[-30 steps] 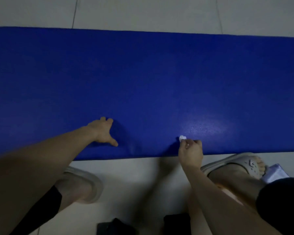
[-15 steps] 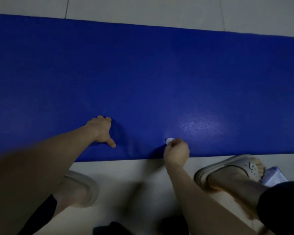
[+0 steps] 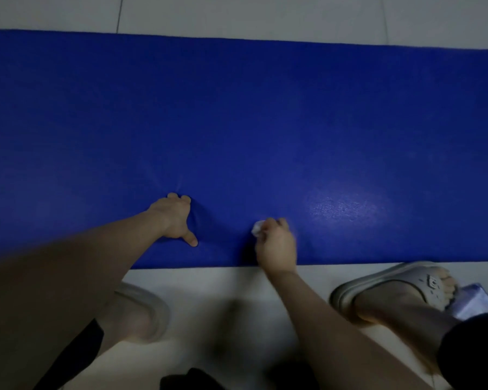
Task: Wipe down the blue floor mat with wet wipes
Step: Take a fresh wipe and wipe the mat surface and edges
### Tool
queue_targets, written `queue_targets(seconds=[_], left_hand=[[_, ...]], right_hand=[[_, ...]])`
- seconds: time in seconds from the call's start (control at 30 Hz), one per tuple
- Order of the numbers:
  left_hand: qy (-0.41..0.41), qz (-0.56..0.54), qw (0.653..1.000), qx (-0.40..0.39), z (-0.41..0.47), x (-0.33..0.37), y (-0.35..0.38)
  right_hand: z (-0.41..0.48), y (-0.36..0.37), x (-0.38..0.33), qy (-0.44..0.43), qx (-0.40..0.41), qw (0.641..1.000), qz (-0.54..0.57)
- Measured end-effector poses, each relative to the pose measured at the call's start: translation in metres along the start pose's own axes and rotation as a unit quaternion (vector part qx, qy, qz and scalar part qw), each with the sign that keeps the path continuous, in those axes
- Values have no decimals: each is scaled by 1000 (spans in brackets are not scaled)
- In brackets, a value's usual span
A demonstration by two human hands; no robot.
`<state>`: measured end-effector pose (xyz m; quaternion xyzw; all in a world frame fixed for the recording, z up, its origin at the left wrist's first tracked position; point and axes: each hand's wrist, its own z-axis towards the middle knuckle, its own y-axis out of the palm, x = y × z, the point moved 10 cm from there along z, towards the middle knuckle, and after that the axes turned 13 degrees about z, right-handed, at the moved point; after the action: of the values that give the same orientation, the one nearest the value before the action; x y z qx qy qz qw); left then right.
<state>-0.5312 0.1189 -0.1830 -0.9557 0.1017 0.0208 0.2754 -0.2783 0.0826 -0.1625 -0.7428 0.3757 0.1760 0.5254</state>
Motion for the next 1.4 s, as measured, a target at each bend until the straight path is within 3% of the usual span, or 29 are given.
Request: queue_targets(seconds=[0.2,0.33,0.43,0.63,0.77,0.87,1.13,1.27,1.4], left_hand=[[-3,1,1000,-5,0,1,1],[-2,1,1000,-2,2,1,0],[-3,6,1000,-2,4,1,1],[-6,11,1000,5,6,0,1],[-7,20,1000,9,5,0,0],[-6,14,1000,8,4,0,0],[-8,8,1000,1,3,3,0],[-6,10,1000,2,5,2,0],[-2,15,1000,11,6,1,1]], right_hand=[[22,-109,81,142,148,979,16],[19,-105,74,153,203,966,42],[16,-64,39,111,180,976,55],[11,52,-50,-31,-15,999,11],[16,61,-61,-90,-72,993,-26],[30,20,-38,-73,-13,997,-30],[74,-118,78,92,149,985,-6],[74,-113,75,130,191,973,3],[63,-53,8,57,151,987,-6]])
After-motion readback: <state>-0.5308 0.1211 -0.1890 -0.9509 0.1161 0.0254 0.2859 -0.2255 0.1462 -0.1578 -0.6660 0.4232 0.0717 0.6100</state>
